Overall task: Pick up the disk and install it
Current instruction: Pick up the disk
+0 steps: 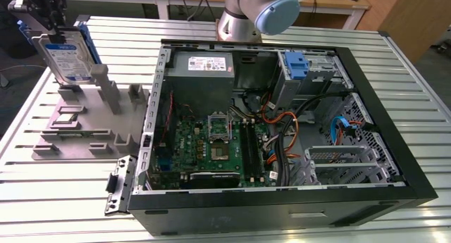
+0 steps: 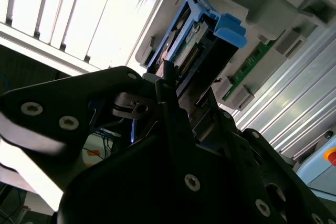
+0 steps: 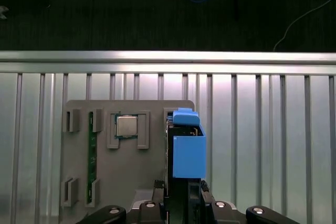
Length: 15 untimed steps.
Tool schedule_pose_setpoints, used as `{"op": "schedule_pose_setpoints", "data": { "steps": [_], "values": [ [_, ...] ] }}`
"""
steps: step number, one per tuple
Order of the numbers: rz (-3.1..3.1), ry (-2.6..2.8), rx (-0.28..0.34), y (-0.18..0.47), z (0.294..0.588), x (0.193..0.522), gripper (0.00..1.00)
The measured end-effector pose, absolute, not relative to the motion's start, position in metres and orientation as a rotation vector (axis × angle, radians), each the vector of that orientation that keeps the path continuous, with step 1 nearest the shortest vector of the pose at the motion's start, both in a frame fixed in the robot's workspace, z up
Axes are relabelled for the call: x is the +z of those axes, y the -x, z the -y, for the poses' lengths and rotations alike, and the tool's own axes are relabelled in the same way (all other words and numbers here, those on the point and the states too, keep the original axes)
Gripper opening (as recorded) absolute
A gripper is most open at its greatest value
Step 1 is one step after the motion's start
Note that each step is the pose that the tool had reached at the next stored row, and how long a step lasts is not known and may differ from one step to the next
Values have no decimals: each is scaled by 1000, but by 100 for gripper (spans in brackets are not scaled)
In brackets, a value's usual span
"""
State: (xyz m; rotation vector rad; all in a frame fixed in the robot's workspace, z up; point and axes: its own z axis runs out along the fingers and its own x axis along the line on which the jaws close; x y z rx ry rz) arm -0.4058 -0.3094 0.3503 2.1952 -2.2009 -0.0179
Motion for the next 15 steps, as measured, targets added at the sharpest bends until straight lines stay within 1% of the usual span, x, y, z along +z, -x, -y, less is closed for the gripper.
{"op": "schedule_pose_setpoints", "data": {
  "steps": [15],
  "values": [
    [2201, -2195, -18, 406, 309, 356, 35]
  ]
}}
